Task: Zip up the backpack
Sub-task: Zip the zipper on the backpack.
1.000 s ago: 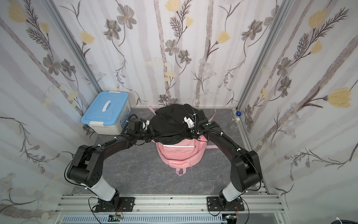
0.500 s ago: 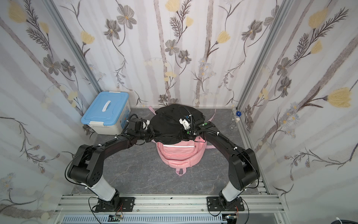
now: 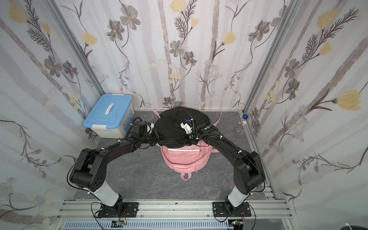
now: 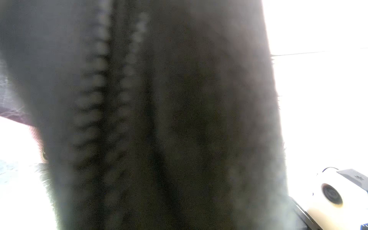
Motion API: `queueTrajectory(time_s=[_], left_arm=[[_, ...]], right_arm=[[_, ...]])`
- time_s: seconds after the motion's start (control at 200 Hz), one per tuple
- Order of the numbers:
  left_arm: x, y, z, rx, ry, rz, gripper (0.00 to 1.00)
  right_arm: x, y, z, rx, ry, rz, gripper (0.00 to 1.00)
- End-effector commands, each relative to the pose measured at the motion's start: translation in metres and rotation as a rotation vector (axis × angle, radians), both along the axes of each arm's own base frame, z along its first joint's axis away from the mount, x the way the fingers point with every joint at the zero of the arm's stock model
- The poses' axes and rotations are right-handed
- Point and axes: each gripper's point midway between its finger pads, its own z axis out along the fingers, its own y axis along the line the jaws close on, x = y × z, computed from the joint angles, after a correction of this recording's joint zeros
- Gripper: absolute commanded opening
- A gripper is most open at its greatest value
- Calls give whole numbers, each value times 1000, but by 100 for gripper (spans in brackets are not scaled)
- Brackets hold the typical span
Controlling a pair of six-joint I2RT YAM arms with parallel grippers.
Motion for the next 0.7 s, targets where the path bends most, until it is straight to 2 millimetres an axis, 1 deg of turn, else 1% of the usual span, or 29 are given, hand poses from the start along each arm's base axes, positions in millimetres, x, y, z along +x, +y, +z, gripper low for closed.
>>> queueTrajectory(time_s=[0.0,0.235,0.35,0.694], left_arm=[[9,-3,13,-18,-58,8,0],[8,-4,13,-21,-55,7,0],[9,-4,15,-24,-60,8,0],[6,-6,13,-29,-57,11,0]], right_arm=[[-5,11,8,43,10,34,0],[-7,23,11,49,4,62,0],[-8,31,10,53,8,75,0],[-15,53,10,60,11,125,0]])
